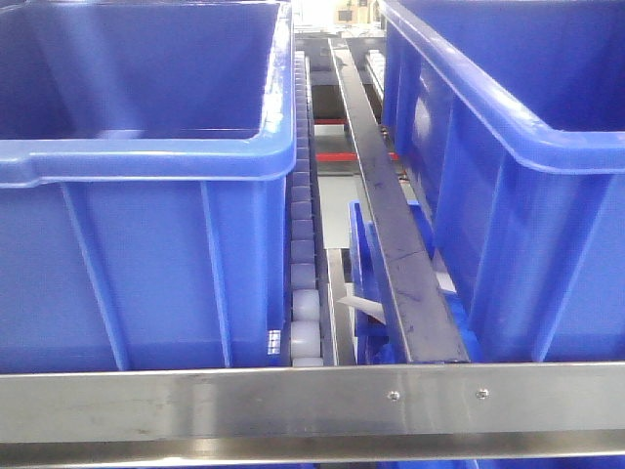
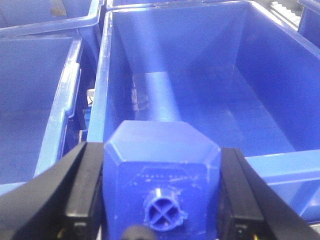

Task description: Pick and sort blue part to right shelf

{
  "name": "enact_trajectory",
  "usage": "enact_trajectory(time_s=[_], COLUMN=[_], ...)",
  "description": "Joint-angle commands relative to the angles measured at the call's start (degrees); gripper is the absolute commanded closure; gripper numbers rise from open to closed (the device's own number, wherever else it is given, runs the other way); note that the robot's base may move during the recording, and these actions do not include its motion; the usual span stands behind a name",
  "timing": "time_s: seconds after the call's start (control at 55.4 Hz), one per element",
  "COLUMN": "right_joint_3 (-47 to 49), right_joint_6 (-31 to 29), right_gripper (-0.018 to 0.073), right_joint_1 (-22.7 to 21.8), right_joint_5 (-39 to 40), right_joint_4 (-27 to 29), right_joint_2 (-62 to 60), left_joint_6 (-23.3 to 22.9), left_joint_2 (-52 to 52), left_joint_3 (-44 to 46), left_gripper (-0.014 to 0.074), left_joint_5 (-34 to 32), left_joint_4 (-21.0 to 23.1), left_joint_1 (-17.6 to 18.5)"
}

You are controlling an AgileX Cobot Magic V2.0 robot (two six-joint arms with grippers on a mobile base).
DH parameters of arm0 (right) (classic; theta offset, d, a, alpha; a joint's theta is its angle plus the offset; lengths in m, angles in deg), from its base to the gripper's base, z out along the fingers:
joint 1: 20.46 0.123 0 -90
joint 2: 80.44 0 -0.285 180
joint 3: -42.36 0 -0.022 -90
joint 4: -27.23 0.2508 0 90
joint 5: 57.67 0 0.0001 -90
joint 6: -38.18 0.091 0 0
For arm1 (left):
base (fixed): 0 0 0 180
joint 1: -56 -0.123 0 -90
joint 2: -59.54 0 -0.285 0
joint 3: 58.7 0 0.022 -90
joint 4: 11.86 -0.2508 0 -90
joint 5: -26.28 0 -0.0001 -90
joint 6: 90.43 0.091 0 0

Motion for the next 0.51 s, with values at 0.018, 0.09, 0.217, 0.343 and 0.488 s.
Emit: enact_trajectory(time_s=[0.018,0.09,0.217,0.343,0.488], right_joint_3=[1.5,1.5,1.5,1.5,1.5], right_joint_6=[-0.3,-0.3,-0.3,-0.3,-0.3], right_gripper=[0.0354,0.0354,0.0354,0.0354,0.0354], right_joint_1=[-0.1,-0.1,-0.1,-0.1,-0.1], right_joint_5=[5.1,5.1,5.1,5.1,5.1], right_joint_4=[-1.5,-1.5,-1.5,-1.5,-1.5], right_joint_2=[0.9,0.9,0.9,0.9,0.9], left_joint_6=[0.0,0.0,0.0,0.0,0.1], left_joint_2=[-1.1,-1.1,-1.1,-1.1,-1.2], left_joint_3=[1.7,1.7,1.7,1.7,2.6], left_gripper=[0.0239,0.0239,0.0239,0.0239,0.0239], left_joint_5=[-5.5,-5.5,-5.5,-5.7,-8.8], left_joint_4=[0.2,0.2,0.2,0.2,0.2], left_joint_1=[-0.1,-0.1,-0.1,-0.1,-0.1])
